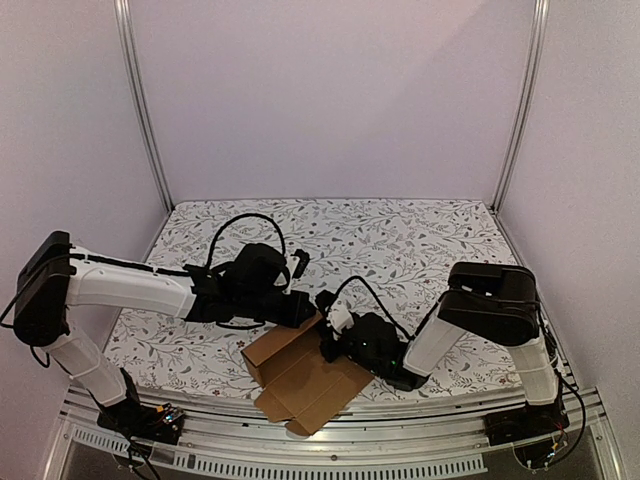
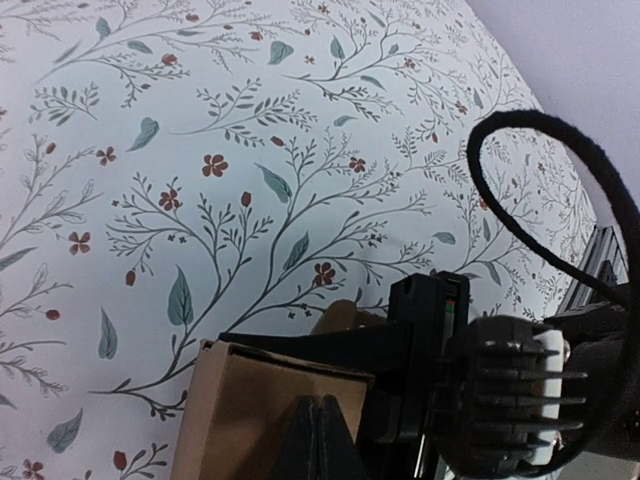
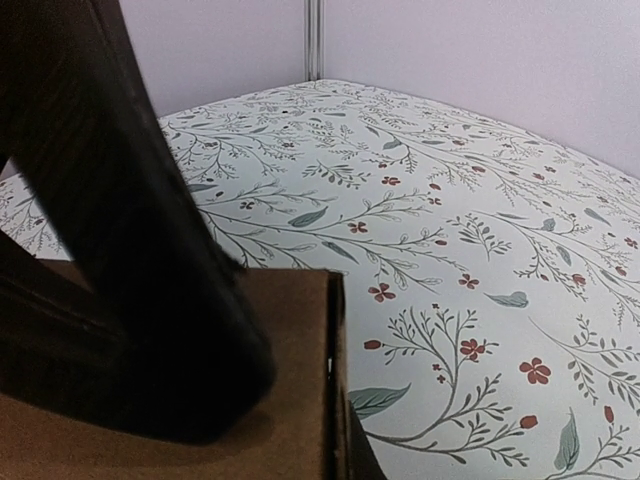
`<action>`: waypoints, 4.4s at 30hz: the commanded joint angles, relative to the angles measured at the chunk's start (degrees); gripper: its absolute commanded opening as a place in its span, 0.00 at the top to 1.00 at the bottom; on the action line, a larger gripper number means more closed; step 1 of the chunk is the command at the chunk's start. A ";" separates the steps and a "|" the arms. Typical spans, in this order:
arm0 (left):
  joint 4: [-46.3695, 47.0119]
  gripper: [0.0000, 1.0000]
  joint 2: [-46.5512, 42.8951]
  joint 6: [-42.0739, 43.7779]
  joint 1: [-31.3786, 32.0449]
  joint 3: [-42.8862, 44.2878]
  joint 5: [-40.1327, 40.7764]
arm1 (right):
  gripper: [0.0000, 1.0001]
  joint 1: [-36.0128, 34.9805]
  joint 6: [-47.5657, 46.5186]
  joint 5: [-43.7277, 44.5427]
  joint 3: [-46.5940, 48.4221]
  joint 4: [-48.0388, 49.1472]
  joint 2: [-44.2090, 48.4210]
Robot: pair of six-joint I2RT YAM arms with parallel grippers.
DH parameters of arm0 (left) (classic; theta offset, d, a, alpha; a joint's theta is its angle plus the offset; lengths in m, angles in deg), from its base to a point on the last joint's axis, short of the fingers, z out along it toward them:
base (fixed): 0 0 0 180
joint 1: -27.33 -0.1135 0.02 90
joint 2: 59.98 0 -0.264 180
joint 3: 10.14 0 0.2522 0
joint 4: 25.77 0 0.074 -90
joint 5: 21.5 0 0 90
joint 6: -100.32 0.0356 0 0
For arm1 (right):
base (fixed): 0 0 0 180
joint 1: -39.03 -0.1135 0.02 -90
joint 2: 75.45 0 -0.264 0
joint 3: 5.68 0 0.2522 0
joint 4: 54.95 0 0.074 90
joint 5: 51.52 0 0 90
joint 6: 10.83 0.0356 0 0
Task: Fold the paper box
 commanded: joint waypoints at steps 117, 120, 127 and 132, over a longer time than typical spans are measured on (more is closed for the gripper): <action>-15.49 0.42 -14.36 2.81 -8.53 -8.73 -12.10 | 0.16 -2.41 58.94 -19.74 -16.65 -62.50 41.93; -14.78 0.45 -14.02 2.48 -9.19 -9.46 -12.55 | 0.20 -2.41 58.64 -17.45 -16.85 -61.10 40.89; -14.06 0.50 -14.15 1.61 -10.78 -11.00 -13.33 | 0.27 -1.92 59.72 -16.53 -19.82 -54.96 38.55; -13.78 0.53 -14.43 1.14 -12.13 -11.82 -13.84 | 0.33 -1.66 59.83 -16.67 -20.91 -51.25 37.12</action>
